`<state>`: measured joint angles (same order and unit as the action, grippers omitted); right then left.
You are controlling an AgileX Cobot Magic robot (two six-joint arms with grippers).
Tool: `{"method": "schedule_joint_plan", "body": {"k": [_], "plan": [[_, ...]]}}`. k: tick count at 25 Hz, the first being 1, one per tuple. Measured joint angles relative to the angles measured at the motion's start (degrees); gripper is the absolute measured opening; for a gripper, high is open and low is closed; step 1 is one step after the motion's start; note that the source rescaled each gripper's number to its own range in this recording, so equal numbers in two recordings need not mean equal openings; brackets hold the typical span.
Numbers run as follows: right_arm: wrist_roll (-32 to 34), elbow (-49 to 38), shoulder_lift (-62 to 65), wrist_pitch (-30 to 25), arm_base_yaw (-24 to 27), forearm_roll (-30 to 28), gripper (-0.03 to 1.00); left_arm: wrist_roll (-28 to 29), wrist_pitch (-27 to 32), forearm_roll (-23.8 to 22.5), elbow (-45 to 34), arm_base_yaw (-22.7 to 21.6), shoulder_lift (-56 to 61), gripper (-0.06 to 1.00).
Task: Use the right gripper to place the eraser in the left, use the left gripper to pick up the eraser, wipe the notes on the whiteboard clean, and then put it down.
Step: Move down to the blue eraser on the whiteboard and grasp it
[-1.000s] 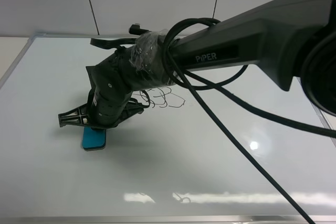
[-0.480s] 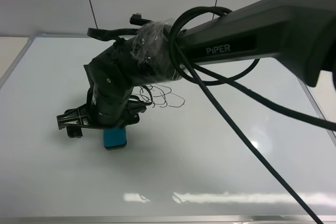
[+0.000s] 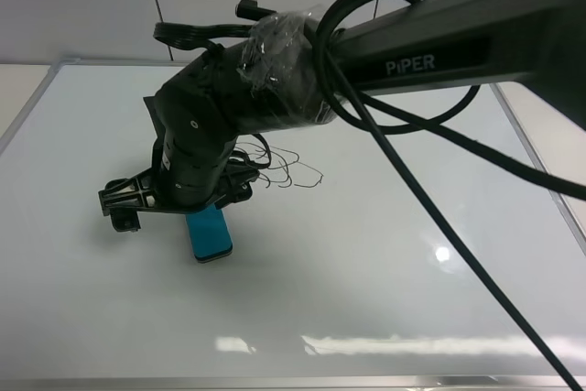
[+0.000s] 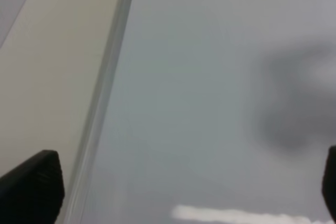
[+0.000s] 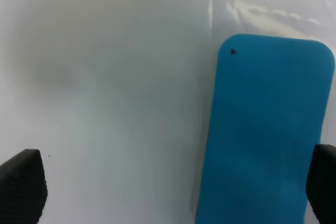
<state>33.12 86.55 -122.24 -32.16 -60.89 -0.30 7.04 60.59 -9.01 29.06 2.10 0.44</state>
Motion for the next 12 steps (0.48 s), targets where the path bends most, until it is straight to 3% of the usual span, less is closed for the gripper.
{"method": "schedule_joint_plan", "body": {"k": [5, 12], "plan": [[0.2, 0.0, 2.5, -2.7, 0.9, -4.0, 1.0, 0.0, 0.0, 0.0, 0.0, 0.0, 0.0, 1.0], [-0.9, 0.0, 14.9, -13.7, 8.0, -14.9, 1.0, 0.0, 0.0, 0.0, 0.0, 0.0, 0.0, 1.0]]}}
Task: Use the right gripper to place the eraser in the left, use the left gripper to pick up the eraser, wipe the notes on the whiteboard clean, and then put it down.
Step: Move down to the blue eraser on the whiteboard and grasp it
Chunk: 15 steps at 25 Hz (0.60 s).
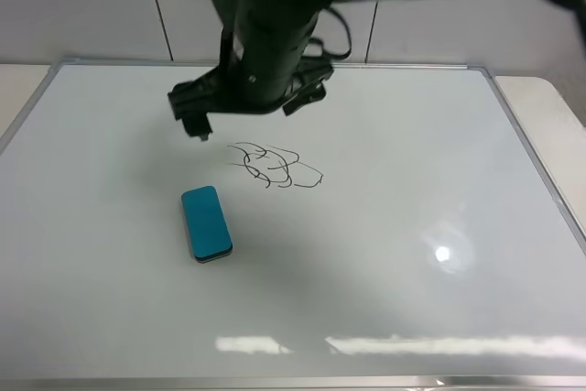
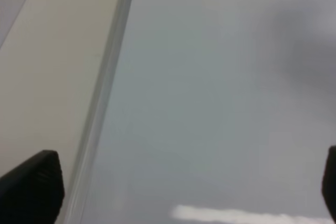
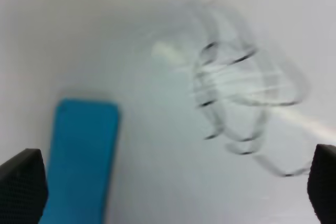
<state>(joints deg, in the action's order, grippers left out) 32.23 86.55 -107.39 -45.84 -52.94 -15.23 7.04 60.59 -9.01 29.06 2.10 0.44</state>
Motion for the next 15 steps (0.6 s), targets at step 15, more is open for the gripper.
{"method": "schedule_joint_plan", "body": {"k": [15], "plan": [[-11.6, -0.3, 35.3, -17.8, 7.7, -8.6, 1.0, 0.0, 0.0, 0.0, 0.0, 0.0, 0.0, 1.0]]}}
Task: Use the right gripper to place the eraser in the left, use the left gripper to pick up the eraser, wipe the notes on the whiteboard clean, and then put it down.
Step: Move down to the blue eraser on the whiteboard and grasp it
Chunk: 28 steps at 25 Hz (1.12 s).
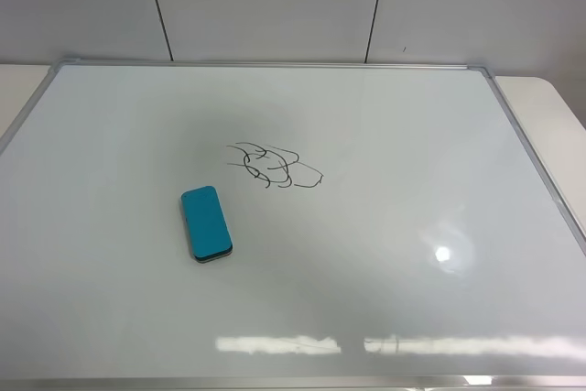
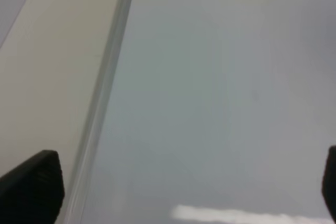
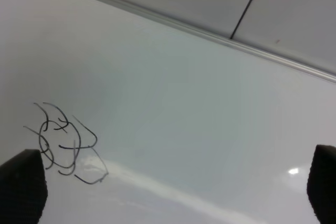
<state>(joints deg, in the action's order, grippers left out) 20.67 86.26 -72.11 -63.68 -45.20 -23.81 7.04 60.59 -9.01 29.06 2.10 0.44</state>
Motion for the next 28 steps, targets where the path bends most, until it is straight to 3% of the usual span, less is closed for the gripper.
{"method": "schedule_joint_plan", "body": {"k": [3, 6, 14, 18, 22, 28], "plan": [[-3.1, -0.1, 5.1, -4.7, 0.0, -0.1, 1.0, 0.0, 0.0, 0.0, 0.0, 0.0, 0.0, 1.0], [-5.3, -1.8, 10.5, -5.5, 0.0, 1.1, 1.0, 0.0, 0.0, 0.0, 0.0, 0.0, 0.0, 1.0], [-5.5, -21.2, 31.3, -5.8, 1.2, 3.2, 1.0, 0.0, 0.0, 0.0, 0.0, 0.0, 0.0, 1.0], [-5.6, -33.5, 43.4, -5.6, 11.8, 5.9, 1.0, 0.0, 0.0, 0.0, 0.0, 0.0, 0.0, 1.0], [-10.7, -43.3, 55.9, -1.2, 25.5, 11.6, 1.0, 0.0, 0.0, 0.0, 0.0, 0.0, 0.0, 1.0], [-21.9, -52.8, 69.7, 1.3, 36.5, 21.6, 1.0, 0.0, 0.0, 0.0, 0.0, 0.0, 0.0, 1.0]]}}
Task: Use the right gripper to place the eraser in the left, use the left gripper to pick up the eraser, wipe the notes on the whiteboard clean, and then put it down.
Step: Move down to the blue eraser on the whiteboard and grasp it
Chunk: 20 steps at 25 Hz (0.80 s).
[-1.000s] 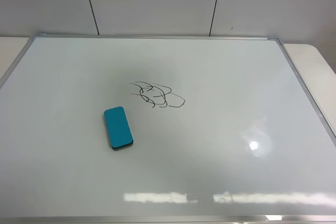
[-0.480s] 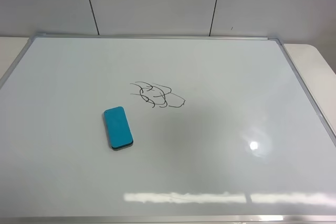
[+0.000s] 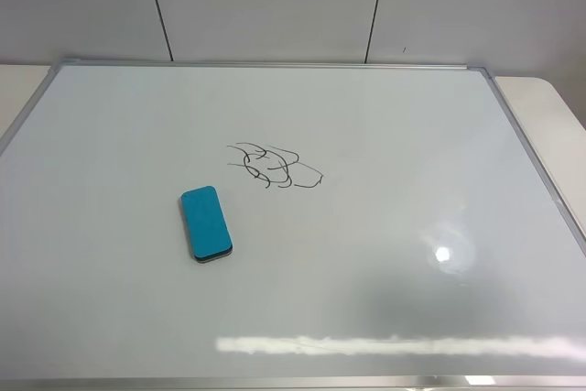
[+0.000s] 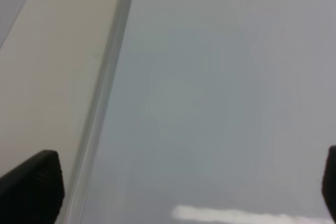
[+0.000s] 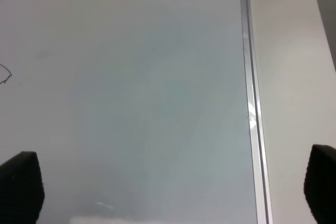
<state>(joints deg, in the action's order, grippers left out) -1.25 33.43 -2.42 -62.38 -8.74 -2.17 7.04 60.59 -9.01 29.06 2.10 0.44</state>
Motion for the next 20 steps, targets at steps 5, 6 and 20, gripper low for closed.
{"method": "schedule_joint_plan", "body": {"k": [5, 6, 20], "plan": [[-2.0, -3.7, 2.5, 0.3, 4.1, 2.2, 1.0, 0.0, 0.0, 0.0, 0.0, 0.0, 0.0, 1.0], [-2.1, -3.9, 2.5, 0.3, 4.5, 2.2, 1.0, 0.0, 0.0, 0.0, 0.0, 0.0, 0.0, 1.0], [-2.2, -4.0, 2.5, 0.5, 7.4, 2.2, 1.0, 0.0, 0.0, 0.0, 0.0, 0.0, 0.0, 1.0]]}}
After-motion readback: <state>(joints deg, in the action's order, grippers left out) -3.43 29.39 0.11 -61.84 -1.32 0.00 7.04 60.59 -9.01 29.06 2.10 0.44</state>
